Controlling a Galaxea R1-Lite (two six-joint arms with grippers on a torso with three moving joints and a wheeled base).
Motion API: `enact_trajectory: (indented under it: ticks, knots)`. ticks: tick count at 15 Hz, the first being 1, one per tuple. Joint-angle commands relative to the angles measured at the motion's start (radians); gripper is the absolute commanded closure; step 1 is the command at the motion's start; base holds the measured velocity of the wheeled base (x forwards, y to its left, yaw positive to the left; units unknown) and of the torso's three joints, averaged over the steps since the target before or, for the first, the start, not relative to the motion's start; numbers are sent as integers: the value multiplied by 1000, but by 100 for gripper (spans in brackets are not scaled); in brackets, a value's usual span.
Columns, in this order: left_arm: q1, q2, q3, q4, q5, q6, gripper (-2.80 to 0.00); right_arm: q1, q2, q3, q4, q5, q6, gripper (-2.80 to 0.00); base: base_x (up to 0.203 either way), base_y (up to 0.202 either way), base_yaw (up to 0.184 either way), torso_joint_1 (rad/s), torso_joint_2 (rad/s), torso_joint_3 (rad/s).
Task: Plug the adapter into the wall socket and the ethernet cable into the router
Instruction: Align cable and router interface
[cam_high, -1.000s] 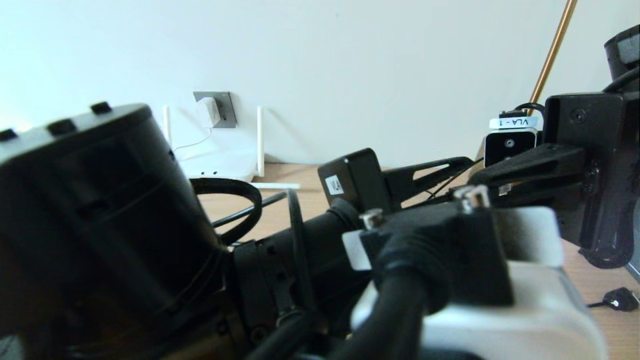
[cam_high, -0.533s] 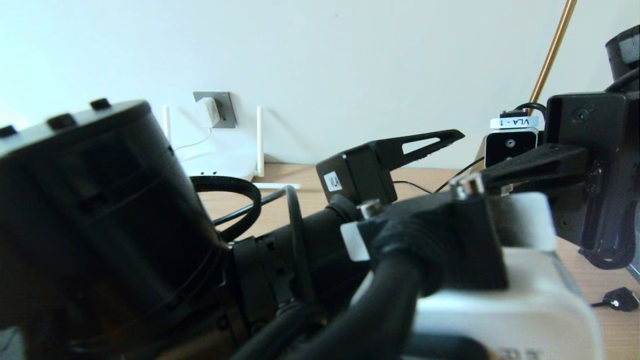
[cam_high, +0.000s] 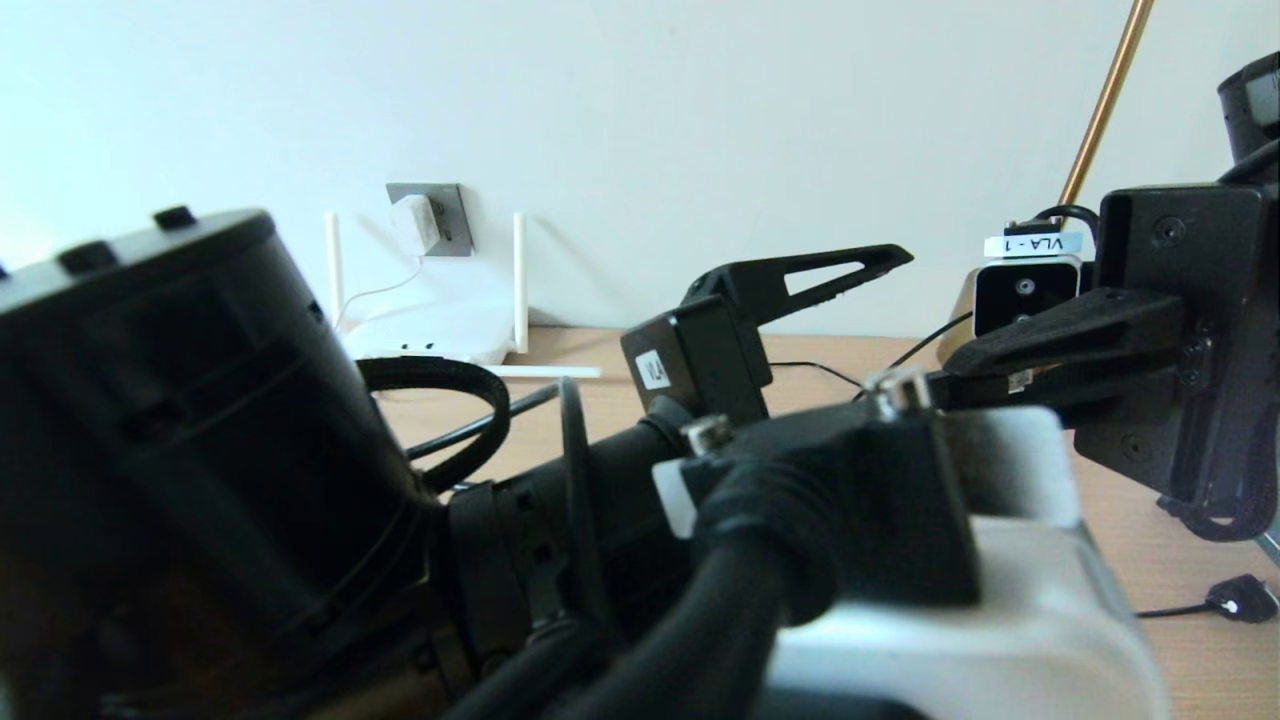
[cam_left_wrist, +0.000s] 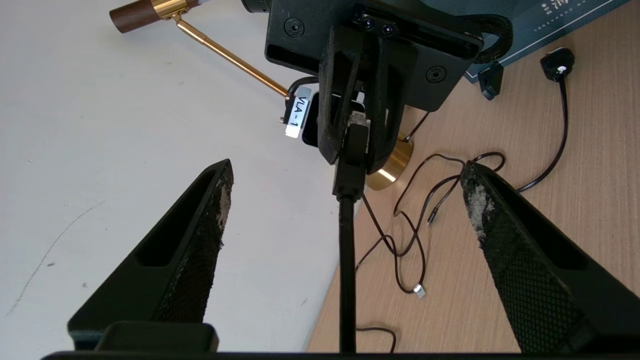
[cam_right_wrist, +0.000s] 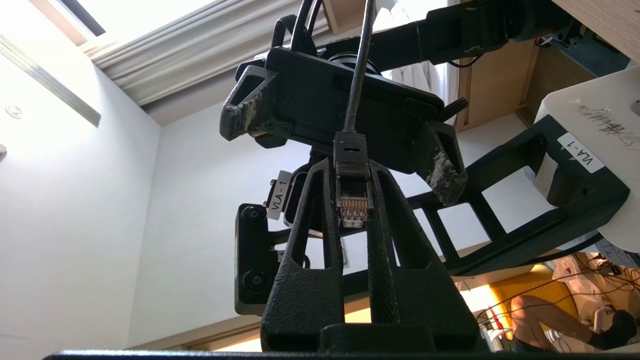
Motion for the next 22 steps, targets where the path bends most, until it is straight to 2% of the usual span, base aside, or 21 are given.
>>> enact_trajectory:
  ticks: [1, 2, 3, 22]
  knots:
    - [2, -3, 6, -4, 0, 4, -280, 1, 0, 0, 2, 8, 7, 0, 0, 0, 0, 0, 0, 0]
    - [2, -5, 6, -4, 0, 4, -280, 1, 1, 0, 2, 8, 7, 0, 0, 0, 0, 0, 0, 0]
    - [2, -3, 6, -5, 0, 4, 0, 1, 1, 0, 2, 8, 7, 0, 0, 0, 0, 0, 0, 0]
    - [0, 1, 5, 1, 0, 4, 0, 15, -9, 0, 1, 8, 6, 0, 0, 0, 0, 0, 0, 0]
